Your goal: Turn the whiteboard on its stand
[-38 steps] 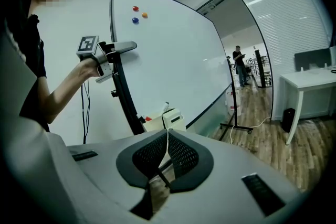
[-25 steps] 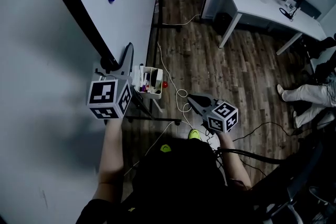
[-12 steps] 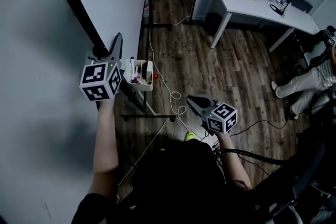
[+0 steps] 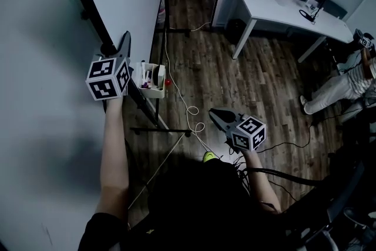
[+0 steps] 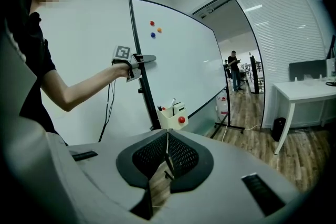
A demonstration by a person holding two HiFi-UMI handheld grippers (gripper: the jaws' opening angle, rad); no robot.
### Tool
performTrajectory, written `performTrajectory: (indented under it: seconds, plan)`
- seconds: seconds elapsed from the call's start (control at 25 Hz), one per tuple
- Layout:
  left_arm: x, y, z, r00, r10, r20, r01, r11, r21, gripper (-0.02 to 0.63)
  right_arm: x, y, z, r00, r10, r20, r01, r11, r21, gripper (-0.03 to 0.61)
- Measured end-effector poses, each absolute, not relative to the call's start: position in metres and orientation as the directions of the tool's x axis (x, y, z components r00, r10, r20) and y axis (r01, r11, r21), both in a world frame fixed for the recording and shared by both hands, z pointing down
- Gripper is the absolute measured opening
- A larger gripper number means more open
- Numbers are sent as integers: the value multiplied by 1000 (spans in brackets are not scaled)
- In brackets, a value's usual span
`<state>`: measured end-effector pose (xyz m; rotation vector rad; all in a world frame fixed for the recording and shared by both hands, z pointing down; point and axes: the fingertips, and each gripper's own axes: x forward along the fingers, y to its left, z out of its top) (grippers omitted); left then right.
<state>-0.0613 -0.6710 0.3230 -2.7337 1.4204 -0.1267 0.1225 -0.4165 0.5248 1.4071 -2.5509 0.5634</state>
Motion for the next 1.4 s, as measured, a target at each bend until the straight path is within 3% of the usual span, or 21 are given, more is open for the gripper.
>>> performTrajectory:
  seconds: [0.32, 0.76, 1.12, 1.4]
  plan:
    - [-59, -665, 314, 577, -816, 43, -809, -578, -107, 121, 111, -409, 510, -568, -762, 311, -823, 517, -236, 26]
    - [-74, -650, 325, 601, -798, 42, -789, -601, -132, 175, 105, -413, 505, -586, -755, 294, -810, 542, -222, 26]
    - [-101, -593, 326, 623, -782, 24, -776, -622, -106, 167, 78, -419, 494, -636, -719, 280, -771, 608, -191, 26]
    - [-113, -544, 350, 662, -748, 44, -741, -662, -110, 72, 53, -412, 494, -652, -697, 299, -755, 631, -179, 26]
